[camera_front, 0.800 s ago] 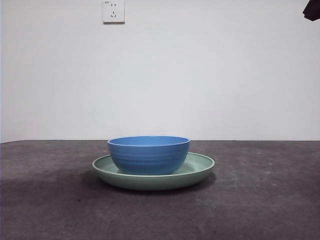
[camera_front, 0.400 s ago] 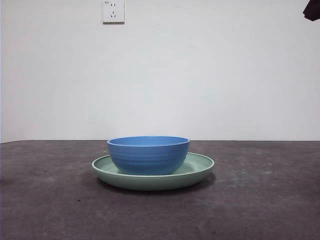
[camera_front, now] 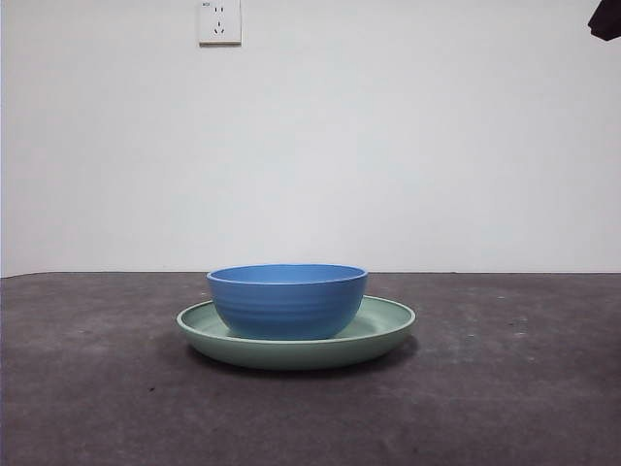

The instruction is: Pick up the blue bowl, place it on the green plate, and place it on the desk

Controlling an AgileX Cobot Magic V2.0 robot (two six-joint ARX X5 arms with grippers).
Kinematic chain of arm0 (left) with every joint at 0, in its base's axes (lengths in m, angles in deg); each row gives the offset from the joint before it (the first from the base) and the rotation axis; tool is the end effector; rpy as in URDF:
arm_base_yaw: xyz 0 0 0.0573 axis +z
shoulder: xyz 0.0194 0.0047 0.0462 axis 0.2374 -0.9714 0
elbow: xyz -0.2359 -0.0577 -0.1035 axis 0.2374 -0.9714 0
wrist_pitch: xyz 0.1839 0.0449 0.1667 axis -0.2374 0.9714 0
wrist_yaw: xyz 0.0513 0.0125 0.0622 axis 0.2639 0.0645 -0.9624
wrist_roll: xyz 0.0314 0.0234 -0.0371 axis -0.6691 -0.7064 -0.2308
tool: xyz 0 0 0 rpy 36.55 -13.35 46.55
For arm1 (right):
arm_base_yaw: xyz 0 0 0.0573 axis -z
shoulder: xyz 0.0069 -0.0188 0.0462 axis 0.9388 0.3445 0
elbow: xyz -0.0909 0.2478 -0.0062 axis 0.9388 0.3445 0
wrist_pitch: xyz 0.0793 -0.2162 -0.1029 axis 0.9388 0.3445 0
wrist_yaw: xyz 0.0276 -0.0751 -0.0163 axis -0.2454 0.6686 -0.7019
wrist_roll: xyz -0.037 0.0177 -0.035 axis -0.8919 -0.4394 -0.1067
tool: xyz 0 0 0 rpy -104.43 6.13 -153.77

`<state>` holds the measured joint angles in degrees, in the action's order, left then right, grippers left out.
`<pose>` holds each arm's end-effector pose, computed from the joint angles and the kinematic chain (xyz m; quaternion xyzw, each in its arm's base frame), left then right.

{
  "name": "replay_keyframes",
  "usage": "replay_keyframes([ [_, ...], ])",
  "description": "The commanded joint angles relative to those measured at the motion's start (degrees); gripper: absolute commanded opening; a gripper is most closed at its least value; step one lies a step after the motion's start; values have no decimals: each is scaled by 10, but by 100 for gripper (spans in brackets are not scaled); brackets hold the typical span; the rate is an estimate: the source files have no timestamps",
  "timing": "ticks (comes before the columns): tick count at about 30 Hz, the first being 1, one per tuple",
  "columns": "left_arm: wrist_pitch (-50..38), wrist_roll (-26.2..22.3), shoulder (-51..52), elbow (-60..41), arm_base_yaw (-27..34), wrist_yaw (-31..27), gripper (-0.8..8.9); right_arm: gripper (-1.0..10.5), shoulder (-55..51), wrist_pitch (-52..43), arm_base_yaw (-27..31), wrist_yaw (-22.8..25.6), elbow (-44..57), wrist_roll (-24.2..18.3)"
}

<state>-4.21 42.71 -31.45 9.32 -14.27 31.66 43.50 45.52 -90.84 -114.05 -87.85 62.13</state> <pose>0.0936 -0.0010 0.2214 0.0202 0.0187 -0.0036 0.9996 0.1104 0.0591 0.3012 0.0602 0.4033 0.4049 0.8184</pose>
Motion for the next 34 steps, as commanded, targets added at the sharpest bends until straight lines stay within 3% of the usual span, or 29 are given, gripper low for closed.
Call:
replay_keyframes([
  [1,-8,17,18,-39,3,-2,10,10,4,-6,-3,-2,-9,-6],
  [14,-9,32,82,-129,3,-2,10,10,4,-6,-3,-2,-9,-6],
  [34,31,32,82,-132,3,-1,10,10,4,-6,-3,-2,-9,-6],
])
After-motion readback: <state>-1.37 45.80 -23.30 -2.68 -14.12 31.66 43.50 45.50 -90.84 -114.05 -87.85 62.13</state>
